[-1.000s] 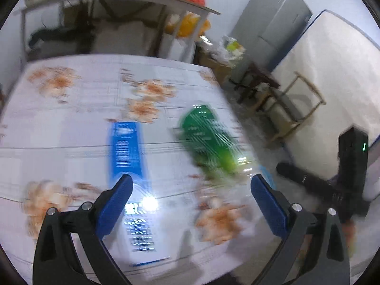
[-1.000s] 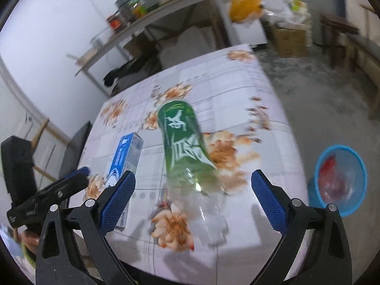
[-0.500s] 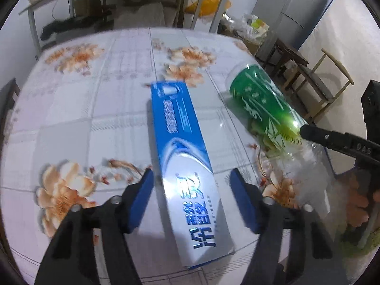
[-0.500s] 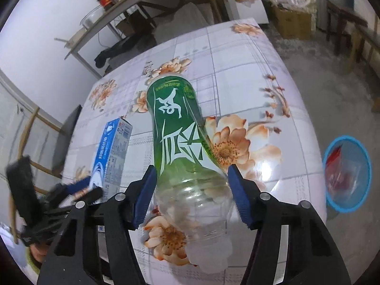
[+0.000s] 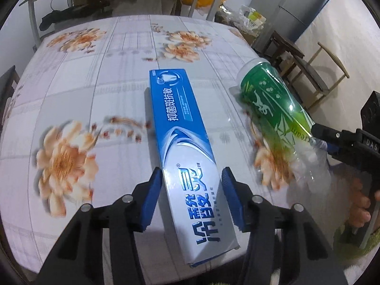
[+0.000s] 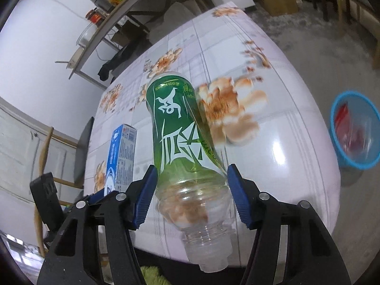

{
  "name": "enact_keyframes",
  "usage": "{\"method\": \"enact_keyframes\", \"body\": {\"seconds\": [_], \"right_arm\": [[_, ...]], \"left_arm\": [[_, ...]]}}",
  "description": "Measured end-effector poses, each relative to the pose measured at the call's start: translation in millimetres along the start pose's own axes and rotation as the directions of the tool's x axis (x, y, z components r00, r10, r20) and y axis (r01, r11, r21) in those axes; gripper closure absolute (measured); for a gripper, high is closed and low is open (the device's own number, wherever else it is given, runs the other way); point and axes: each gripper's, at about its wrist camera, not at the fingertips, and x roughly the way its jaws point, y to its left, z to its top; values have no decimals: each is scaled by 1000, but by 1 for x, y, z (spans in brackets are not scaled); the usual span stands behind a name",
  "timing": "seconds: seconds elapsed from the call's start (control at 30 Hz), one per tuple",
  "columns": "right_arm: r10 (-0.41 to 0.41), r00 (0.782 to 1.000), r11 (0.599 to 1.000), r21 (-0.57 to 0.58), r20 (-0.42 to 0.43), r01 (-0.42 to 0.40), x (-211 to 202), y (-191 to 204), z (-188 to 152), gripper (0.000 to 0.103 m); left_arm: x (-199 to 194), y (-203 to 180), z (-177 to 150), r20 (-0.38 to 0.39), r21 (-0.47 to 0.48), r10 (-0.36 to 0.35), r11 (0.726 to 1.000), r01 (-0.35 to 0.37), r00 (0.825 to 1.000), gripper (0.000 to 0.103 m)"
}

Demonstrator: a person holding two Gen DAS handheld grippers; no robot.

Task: Collect trash
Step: 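Grasp the blue toothpaste box with the left tool while the right tool grasps the green bottle, then lift the toothpaste box and green bottle off the table with both tools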

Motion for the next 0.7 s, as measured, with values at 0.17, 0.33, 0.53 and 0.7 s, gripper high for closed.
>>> {"method": "enact_keyframes", "body": {"seconds": [0.17,0.33,0.53,0.7], "right_arm": [[22,999,1000,-3,-27,-22,-5,1,-14,42],[-25,1000,998,-62,-6,24,-2,13,-11,31],[-80,997,987,-137,-7,78,9,27,-11,28],[-151,988,970,-194,-14,145,20,35,-14,28]], "left_arm": [[-6,0,-9,-1,-8,3,1000,-3,1000,48],[-1,-5,0,25,19,44,999,-44,999,43],[5,-9,7,49,52,104,993,-106,993,43],[11,-11,6,46,67,133,988,-136,990,43]]}}
